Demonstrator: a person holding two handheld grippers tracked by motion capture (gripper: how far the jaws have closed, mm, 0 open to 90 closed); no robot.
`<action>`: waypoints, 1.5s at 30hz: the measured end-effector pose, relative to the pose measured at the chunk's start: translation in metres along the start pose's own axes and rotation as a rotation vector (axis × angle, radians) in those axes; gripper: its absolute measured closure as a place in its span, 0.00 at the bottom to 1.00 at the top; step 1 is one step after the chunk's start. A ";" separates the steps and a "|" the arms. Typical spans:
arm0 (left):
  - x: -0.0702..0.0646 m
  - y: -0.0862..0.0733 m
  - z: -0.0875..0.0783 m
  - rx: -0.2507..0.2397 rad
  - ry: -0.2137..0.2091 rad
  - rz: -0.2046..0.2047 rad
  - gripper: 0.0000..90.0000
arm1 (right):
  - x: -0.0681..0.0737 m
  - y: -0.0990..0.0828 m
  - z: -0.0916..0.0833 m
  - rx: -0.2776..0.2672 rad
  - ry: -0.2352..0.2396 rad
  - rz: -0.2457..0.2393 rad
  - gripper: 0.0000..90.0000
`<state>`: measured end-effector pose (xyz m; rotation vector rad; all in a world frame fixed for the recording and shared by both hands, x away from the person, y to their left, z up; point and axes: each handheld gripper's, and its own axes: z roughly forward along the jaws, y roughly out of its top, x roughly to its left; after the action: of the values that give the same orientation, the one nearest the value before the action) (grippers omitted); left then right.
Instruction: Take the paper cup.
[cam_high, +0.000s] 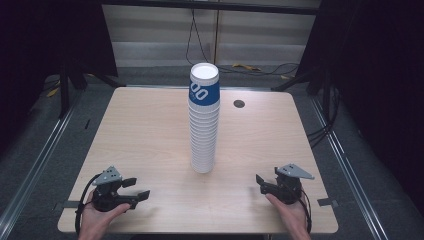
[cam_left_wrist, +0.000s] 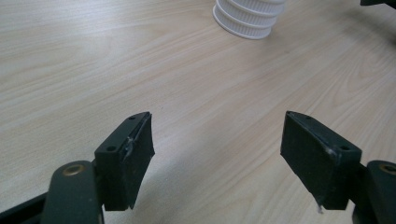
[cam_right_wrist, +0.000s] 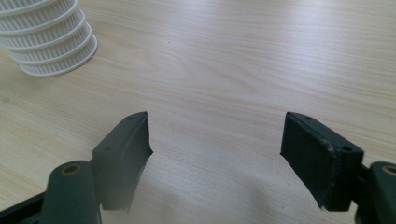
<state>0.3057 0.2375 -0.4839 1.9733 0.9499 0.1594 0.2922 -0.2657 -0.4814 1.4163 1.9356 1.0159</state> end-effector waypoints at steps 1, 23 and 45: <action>0.000 0.000 0.000 0.000 0.000 0.000 0.28 | 0.000 0.000 0.000 0.000 0.000 0.000 0.26; -0.002 0.000 0.002 0.009 -0.018 0.002 0.28 | 0.014 0.022 -0.010 -0.059 0.190 -0.037 0.27; -0.010 0.002 0.005 0.034 -0.011 0.062 0.25 | 0.041 0.073 -0.016 -0.127 0.345 -0.091 0.26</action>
<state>0.3020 0.2268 -0.4828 2.0343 0.8905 0.1680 0.3074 -0.2188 -0.4120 1.1297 2.1080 1.3857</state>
